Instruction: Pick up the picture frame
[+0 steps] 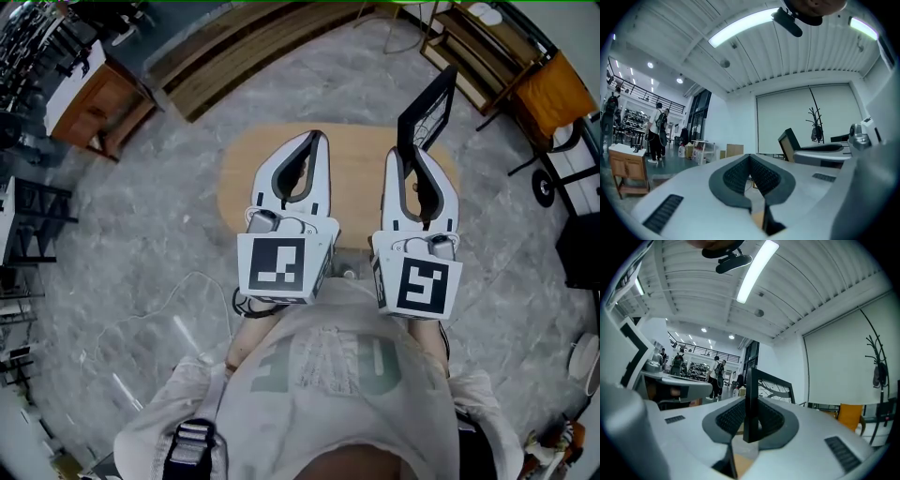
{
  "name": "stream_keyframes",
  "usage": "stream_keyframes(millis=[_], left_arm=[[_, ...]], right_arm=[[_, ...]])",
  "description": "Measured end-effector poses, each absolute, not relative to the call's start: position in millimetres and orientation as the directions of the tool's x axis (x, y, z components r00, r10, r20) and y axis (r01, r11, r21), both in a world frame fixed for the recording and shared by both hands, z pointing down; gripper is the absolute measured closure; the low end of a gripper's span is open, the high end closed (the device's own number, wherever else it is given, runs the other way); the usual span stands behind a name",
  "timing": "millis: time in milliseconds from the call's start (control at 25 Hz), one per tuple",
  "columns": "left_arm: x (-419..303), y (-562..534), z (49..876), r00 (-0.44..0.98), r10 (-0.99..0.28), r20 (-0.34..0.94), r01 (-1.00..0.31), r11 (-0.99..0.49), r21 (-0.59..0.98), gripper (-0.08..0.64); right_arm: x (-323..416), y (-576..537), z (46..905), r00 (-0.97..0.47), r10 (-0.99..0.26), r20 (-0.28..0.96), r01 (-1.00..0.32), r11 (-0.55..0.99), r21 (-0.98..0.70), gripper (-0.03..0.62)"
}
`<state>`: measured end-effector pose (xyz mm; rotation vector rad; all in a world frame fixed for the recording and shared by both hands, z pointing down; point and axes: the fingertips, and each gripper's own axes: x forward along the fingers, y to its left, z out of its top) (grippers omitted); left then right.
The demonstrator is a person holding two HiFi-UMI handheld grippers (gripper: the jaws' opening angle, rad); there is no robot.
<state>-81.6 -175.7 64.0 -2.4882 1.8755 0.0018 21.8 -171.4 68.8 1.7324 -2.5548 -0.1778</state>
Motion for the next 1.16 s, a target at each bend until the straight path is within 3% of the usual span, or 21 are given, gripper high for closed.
stream_keyframes(millis=[1160], left_arm=[[-91,-164,69,0.234,-0.972,0.025,-0.972,-0.234,-0.003,0.551]], right_arm=[[19,-157,73,-0.412,-0.911,0.021,-0.909,0.412,0.063,0.509]])
